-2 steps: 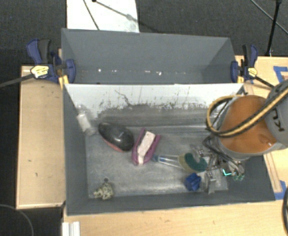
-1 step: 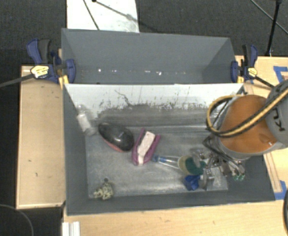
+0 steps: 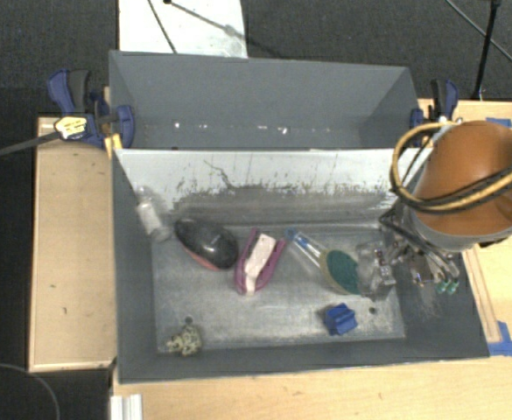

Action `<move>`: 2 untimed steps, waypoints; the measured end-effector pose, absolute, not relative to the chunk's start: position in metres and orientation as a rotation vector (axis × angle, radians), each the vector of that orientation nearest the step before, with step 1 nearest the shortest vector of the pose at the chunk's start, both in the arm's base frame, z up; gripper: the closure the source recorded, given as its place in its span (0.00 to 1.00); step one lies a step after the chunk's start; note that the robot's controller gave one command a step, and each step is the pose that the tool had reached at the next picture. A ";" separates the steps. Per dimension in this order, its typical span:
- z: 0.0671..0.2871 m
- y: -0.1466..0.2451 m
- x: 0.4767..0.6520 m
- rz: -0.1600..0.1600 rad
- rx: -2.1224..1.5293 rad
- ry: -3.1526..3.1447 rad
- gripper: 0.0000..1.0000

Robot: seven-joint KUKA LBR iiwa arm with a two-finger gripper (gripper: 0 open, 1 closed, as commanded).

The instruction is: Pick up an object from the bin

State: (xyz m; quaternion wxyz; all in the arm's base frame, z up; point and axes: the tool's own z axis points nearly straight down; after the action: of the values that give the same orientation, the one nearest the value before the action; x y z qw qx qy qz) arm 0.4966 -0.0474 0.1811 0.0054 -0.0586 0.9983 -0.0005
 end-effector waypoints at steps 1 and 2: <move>0.163 -0.032 0.513 0.001 -0.049 3.135 1.00; 0.163 -0.033 0.513 0.000 -0.053 3.135 0.00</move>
Offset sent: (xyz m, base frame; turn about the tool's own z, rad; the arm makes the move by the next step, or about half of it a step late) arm 0.0155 0.0148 -0.0181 0.0874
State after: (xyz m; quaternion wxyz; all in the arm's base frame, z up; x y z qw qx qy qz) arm 0.5131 -0.0326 0.1633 0.0028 -0.0168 0.9999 -0.0001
